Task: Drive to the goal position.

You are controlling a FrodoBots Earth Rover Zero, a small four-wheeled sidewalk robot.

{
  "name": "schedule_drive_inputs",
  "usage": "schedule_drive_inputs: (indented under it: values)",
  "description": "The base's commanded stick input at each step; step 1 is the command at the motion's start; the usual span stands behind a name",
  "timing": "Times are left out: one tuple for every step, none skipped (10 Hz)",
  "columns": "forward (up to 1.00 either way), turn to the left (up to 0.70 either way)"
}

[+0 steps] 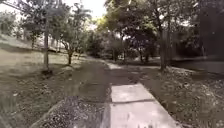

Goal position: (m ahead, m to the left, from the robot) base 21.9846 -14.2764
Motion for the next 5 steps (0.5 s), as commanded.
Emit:
schedule_drive_inputs:
  values:
    - [1.0, 0.0]
    - [1.0, 0.0]
    - [1.0, 0.0]
    - [1.0, 0.0]
    - [1.0, 0.0]
